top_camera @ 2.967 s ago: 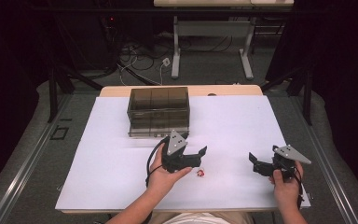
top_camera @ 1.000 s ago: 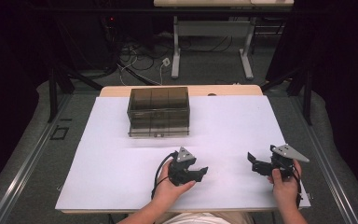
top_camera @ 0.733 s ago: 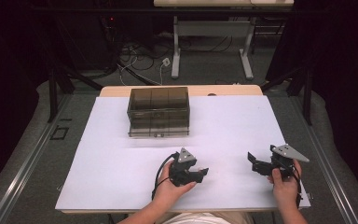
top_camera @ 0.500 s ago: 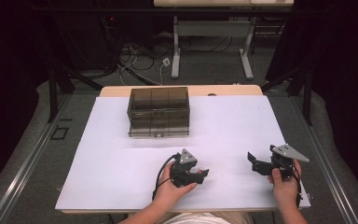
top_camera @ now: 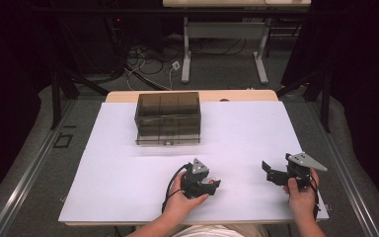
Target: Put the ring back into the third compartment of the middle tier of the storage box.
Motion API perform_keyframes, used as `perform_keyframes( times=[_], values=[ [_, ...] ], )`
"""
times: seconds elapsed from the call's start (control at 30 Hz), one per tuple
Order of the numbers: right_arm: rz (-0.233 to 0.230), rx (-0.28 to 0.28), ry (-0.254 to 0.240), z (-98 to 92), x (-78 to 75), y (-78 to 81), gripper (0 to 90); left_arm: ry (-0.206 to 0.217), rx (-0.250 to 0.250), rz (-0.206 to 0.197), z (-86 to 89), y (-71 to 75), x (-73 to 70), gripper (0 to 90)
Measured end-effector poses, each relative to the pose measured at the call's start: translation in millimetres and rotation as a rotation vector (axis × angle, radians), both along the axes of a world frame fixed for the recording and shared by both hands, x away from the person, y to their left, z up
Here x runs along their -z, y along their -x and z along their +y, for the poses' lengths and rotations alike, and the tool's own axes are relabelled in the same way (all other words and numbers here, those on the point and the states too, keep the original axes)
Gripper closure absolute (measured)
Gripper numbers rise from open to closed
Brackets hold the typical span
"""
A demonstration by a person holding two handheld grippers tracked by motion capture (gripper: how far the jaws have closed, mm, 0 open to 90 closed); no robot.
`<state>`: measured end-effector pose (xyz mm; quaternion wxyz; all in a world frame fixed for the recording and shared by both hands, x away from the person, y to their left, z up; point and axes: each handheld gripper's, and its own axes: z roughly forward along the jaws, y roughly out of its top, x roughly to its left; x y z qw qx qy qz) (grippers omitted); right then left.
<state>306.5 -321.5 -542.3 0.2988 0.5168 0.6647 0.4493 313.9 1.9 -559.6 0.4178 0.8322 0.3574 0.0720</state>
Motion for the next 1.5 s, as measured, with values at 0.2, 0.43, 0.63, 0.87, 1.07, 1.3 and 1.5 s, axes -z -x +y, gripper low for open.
perform_keyframes(
  times=[0.2,0.43,0.63,0.87,1.07,1.3,1.5],
  values=[
    [-0.006,-0.002,0.003,-0.2,0.3,-0.8,4.2,-0.013,-0.002,0.012,-0.4,0.1,1.0,48.6],
    [-0.018,0.003,-0.003,0.4,1.2,-1.5,4.6,-0.018,-0.003,0.027,-1.7,0.6,2.5,53.1],
    [-0.017,0.007,-0.008,0.5,1.2,-1.4,4.7,-0.019,-0.007,0.030,-2.1,1.0,3.0,55.8],
    [-0.008,0.005,-0.009,0.7,1.0,-1.0,4.7,-0.026,-0.006,0.025,-1.7,1.2,3.0,59.6],
    [-0.004,-0.005,-0.008,0.3,0.8,-1.2,4.8,-0.021,-0.007,0.040,-2.2,1.8,2.5,61.7],
    [-0.002,-0.005,-0.004,0.4,0.9,-1.3,4.8,-0.024,-0.009,0.045,-1.5,1.2,2.3,67.4],
    [-0.002,-0.006,-0.006,1.3,1.3,-1.7,4.8,-0.022,-0.012,0.045,-1.2,1.1,2.6,68.0]
  ],
)
